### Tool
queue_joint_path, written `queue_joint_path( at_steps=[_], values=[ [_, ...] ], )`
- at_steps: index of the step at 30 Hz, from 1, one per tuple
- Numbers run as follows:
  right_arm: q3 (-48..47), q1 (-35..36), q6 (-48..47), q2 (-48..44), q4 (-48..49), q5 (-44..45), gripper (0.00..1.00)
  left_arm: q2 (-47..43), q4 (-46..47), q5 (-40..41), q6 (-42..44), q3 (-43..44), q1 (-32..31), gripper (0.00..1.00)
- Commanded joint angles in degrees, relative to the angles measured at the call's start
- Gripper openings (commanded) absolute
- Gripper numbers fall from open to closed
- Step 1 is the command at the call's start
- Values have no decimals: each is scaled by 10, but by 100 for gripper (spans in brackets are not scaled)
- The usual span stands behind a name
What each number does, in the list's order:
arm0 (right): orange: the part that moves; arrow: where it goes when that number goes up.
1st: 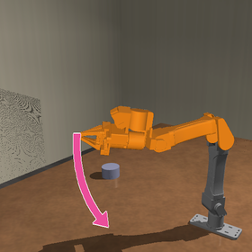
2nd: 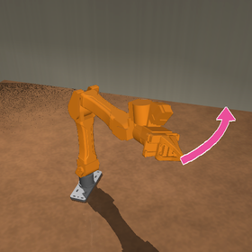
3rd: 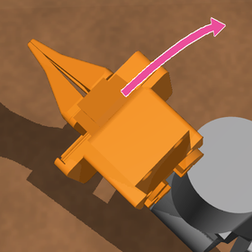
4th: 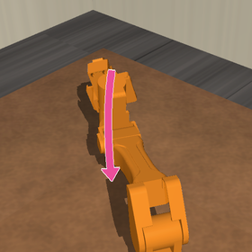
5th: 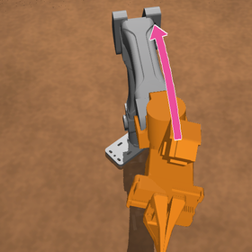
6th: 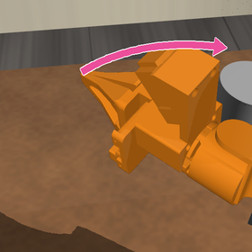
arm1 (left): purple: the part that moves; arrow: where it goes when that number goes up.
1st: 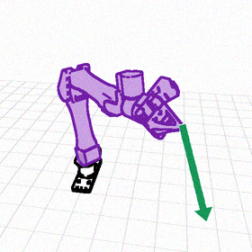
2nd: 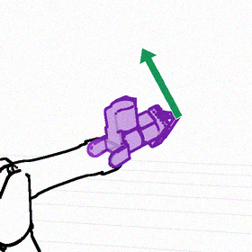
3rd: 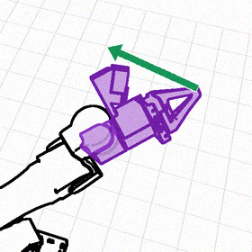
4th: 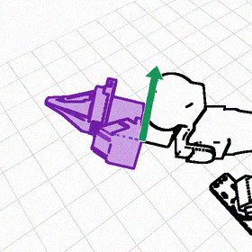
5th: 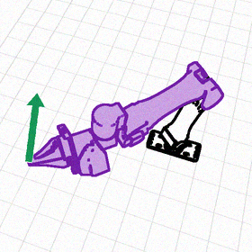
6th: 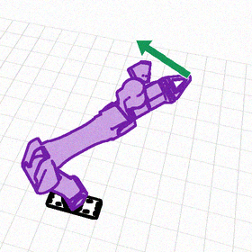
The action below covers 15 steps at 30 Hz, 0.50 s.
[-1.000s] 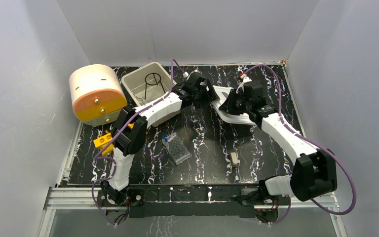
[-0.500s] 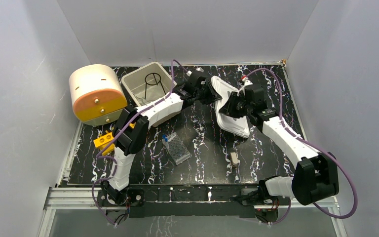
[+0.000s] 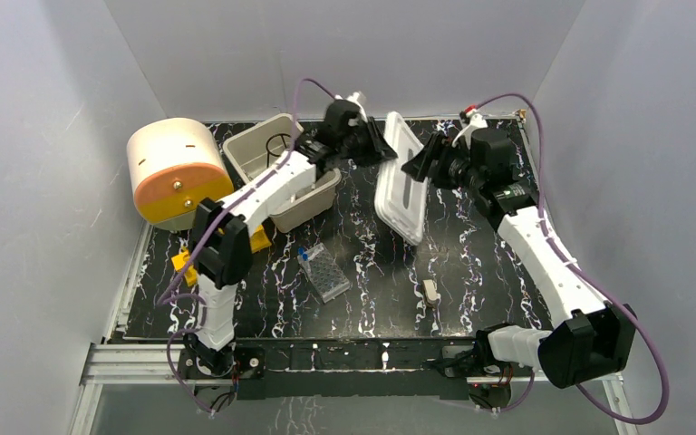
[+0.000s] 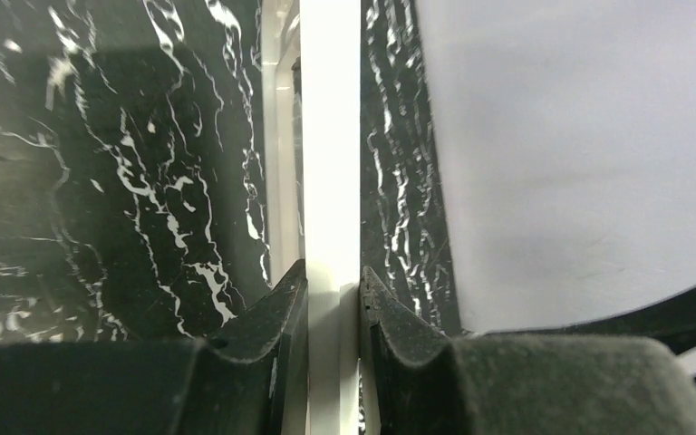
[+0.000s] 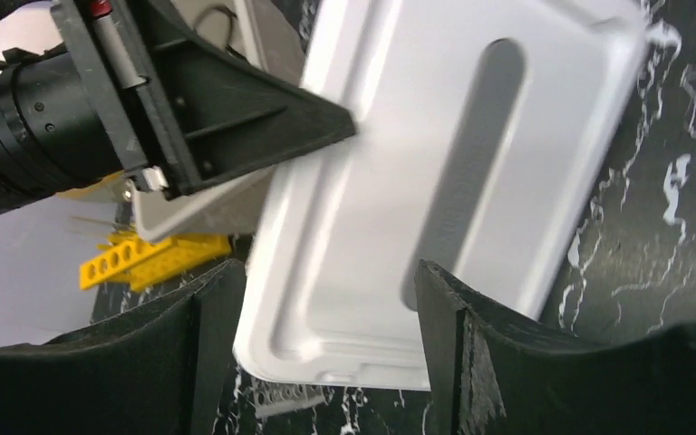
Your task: Organize the chemistry lab equipment
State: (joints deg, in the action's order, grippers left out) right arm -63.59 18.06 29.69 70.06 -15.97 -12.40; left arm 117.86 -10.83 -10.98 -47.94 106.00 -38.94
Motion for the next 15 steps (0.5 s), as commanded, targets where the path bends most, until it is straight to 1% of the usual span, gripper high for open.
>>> queue_joint_path(
  at_steps=[1, 4, 6, 12, 15],
  values=[
    [-69, -10, 13, -19, -3, -15, 78, -130, -16, -68, 6, 29, 80, 0],
    [-83, -11, 41, -4, -7, -30, 78, -174, -13, -94, -8, 14, 126, 0],
    [-90, -12, 57, 12, -4, -40, 79, -204, -20, -89, -14, 3, 155, 0],
    [-136, -7, 61, 103, -5, -95, 78, -282, -75, -21, -13, -22, 250, 0],
    [-177, 18, 31, 166, -33, -83, 78, -306, -95, 6, -14, -35, 288, 0]
  ],
)
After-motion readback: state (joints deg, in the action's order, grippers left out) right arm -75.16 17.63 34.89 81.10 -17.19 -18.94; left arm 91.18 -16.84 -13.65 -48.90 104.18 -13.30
